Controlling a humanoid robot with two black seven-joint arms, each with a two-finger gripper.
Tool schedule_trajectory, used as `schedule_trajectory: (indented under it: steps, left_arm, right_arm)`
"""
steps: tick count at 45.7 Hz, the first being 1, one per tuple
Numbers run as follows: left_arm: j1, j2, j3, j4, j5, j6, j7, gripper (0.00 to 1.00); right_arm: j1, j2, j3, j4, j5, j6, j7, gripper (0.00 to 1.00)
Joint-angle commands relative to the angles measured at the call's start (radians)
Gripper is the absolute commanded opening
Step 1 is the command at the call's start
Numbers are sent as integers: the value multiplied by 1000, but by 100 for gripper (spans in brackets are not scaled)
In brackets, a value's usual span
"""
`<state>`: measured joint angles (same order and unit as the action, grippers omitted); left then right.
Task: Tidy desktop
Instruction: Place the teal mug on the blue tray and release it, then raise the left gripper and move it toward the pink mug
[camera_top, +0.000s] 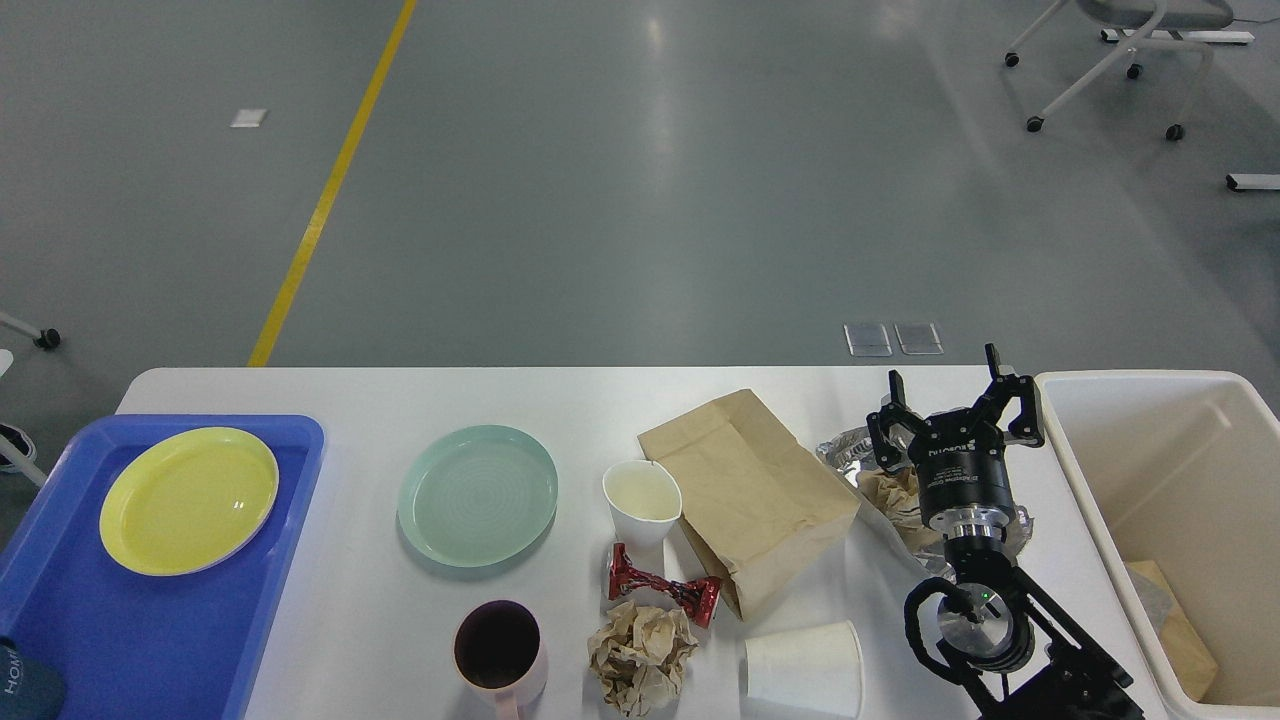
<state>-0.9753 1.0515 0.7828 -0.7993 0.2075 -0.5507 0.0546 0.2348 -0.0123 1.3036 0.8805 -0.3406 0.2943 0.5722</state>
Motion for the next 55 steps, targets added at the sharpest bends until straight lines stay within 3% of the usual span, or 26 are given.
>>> schedule_trajectory:
  steps: [1, 6, 12, 21, 28, 32, 45, 55]
  left_arm:
    - [-11, 5, 0, 5, -2, 0, 1, 87]
    - [-61, 11, 12, -15, 3, -21, 2, 94]
    - [-215, 82, 99, -55, 6, -103, 13, 95]
    - [-586, 65, 458, -222, 4, -173, 14, 95]
    - [-947, -149, 806, -394, -107, -186, 5, 96]
    - [-1081, -249, 889, -492, -207, -187, 13, 96]
    - [-1480, -633, 1004, -799, -388, -196, 11, 96]
    - [-1717, -837, 1000, -899, -476, -351, 4, 96]
  right_arm:
    - [0, 0, -1, 0, 0, -1, 0, 100]
    - [0, 0, 0, 0, 0, 0, 0, 100]
    - [0, 0, 0, 0, 0, 0, 0, 100]
    - [0, 0, 0, 0, 0, 0, 0, 100]
    - [0, 0, 0, 0, 0, -1, 0, 100]
    - [-2, 0, 0, 0, 0, -1, 0, 100]
    - [0, 0, 0, 0, 0, 0, 0, 100]
    - [0, 0, 0, 0, 0, -1, 0, 100]
